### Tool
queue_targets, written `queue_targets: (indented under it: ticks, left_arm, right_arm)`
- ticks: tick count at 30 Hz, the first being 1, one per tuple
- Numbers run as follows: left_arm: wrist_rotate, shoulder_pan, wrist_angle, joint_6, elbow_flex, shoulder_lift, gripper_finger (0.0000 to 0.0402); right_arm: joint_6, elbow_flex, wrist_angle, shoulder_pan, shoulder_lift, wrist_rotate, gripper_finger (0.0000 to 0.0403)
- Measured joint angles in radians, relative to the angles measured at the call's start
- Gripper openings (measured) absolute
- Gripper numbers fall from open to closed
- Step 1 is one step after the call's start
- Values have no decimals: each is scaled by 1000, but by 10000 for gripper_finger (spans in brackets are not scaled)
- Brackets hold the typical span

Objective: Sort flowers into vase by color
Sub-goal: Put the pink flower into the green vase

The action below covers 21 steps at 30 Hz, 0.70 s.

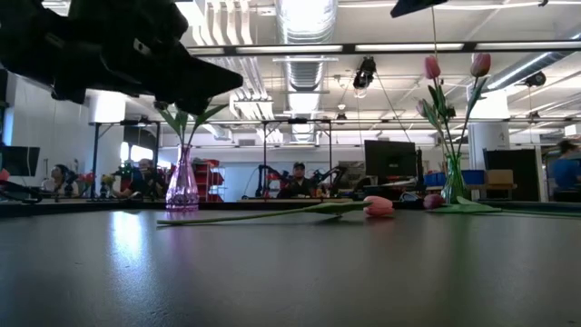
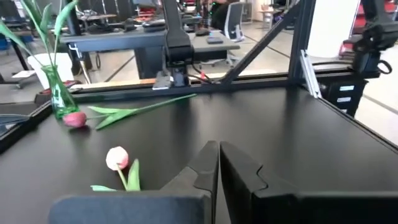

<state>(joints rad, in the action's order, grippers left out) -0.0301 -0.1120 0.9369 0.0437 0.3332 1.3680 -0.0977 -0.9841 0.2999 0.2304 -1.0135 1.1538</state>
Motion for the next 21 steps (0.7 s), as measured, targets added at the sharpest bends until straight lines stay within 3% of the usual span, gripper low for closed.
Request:
queue_targets:
  ticks: [4,10,17,21]
  left_arm:
    - [8,1,-15,-2,20,50,1]
    - [-23,0,-186,-86,98,114,5]
    - [-34,-3,-208,-128,172,282,55]
    - [-64,-3,-316,-146,281,378,93]
  right_arm:
    - [99,11,-3,112,-72,16,9]
    - [260,12,8,231,-197,78,9]
    - [473,68,47,313,-290,5,9]
    - [583,125,43,332,-320,-10,9]
